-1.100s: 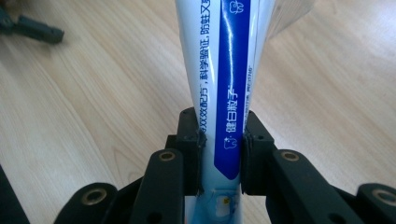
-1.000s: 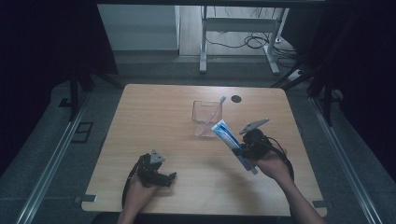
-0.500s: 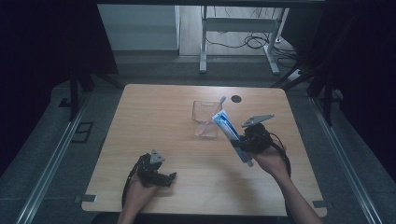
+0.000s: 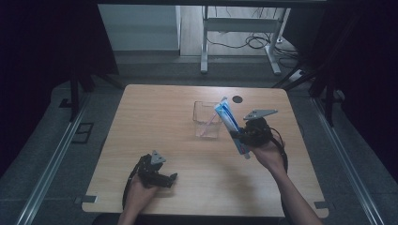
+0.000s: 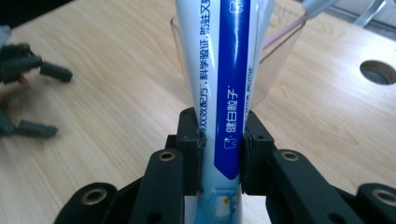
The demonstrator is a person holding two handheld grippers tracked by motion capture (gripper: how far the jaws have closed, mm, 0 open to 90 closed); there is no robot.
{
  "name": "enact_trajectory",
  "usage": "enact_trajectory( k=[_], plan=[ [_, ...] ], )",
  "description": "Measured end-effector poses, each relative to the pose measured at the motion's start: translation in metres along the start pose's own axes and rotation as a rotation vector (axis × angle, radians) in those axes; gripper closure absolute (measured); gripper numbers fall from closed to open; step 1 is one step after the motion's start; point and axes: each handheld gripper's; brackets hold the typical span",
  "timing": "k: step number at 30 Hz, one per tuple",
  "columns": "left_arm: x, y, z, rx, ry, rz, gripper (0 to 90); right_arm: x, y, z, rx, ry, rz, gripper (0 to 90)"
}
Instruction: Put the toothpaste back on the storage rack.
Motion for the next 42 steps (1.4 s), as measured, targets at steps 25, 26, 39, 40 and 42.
enact_trajectory(
  k=[25, 26, 39, 40, 42],
  plan=[
    [0.0, 0.0, 0.0, -0.001, -0.001, 0.001, 0.2, 0.016, -0.003, 0.03, 0.078, -0.154, 0.01, 72.9],
    [0.0, 0.0, 0.0, -0.001, 0.0, 0.001, 0.2, 0.017, -0.003, 0.031, 0.08, -0.159, 0.009, 72.9],
    [0.0, 0.0, 0.0, 0.0, 0.0, 0.001, 0.2, 0.029, -0.002, 0.046, 0.1, -0.194, 0.018, 72.9],
    [0.0, 0.0, 0.0, 0.0, 0.0, 0.001, 0.2, 0.03, -0.002, 0.047, 0.102, -0.198, 0.018, 72.9],
    [0.0, 0.0, 0.0, 0.0, 0.0, 0.001, 0.2, 0.031, -0.002, 0.05, 0.105, -0.203, 0.017, 72.8]
  ],
)
Point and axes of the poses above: each handheld gripper's, and its own axes: x roughly forward along the jaws, z roughly out of its top, y roughly to its left, and after that the axes turned 11 degrees about -z, right-handed
